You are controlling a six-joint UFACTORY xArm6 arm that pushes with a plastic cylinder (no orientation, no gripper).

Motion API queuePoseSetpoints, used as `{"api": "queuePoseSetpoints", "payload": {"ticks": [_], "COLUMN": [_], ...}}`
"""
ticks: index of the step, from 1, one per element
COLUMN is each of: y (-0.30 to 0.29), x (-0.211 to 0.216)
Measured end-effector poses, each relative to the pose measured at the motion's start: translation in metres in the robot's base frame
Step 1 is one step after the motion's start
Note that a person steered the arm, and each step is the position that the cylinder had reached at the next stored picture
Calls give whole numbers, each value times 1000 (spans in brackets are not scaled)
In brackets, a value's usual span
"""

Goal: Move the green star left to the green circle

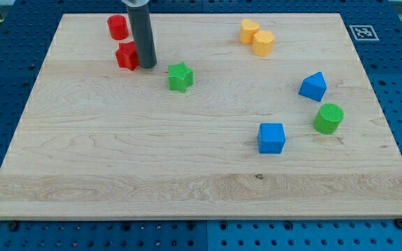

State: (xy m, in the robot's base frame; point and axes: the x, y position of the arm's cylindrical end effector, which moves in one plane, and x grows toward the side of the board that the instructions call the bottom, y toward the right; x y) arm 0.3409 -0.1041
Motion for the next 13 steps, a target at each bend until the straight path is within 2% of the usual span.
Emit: {"api": "queuePoseSetpoints", "payload": {"ticks": [3, 4, 5, 6, 7, 10, 12, 13], "y": [-6, -6, -32, -42, -42, -8, 46, 60], "x": [-10, 8, 3, -32, -22, 11, 21, 40]}}
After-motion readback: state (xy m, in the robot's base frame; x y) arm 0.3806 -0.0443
